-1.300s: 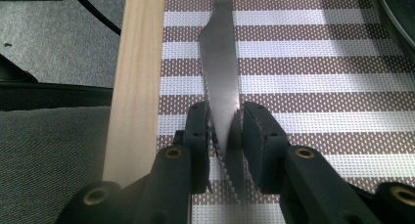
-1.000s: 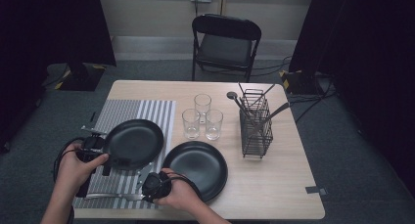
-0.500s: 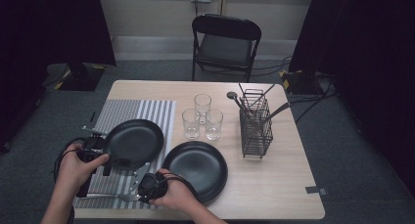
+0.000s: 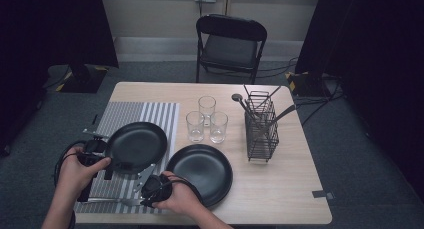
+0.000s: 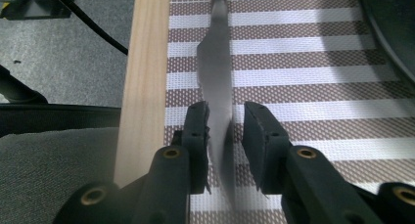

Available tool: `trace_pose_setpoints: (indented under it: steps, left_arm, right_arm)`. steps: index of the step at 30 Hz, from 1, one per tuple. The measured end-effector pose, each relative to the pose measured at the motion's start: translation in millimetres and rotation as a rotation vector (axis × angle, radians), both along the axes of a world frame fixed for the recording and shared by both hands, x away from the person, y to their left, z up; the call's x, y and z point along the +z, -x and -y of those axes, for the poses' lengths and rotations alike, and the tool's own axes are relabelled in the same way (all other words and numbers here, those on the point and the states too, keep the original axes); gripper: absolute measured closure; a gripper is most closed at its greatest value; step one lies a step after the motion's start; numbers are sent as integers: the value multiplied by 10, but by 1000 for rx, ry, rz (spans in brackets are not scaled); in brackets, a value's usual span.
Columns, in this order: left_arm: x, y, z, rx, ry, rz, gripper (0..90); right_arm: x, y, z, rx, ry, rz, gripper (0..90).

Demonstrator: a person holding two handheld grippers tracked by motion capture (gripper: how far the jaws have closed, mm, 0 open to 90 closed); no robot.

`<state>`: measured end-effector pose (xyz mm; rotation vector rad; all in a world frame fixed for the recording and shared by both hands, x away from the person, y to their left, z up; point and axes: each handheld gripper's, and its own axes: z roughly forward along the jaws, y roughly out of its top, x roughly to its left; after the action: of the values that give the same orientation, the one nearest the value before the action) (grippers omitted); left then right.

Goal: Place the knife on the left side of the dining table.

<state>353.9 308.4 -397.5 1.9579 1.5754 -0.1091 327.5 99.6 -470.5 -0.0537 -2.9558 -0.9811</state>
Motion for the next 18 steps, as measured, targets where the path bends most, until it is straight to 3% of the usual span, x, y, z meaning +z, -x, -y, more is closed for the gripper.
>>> trace_pose_setpoints:
  steps: [9,18]
  left_arm:
    - [-2,-4,24,-5,0,4,318]
    - [-15,-7,43,-7,1,3,317]
  right_arm:
    - [127,-39,112,-9,-17,7,684]
    - [308,-160,378,-73,-39,9,612]
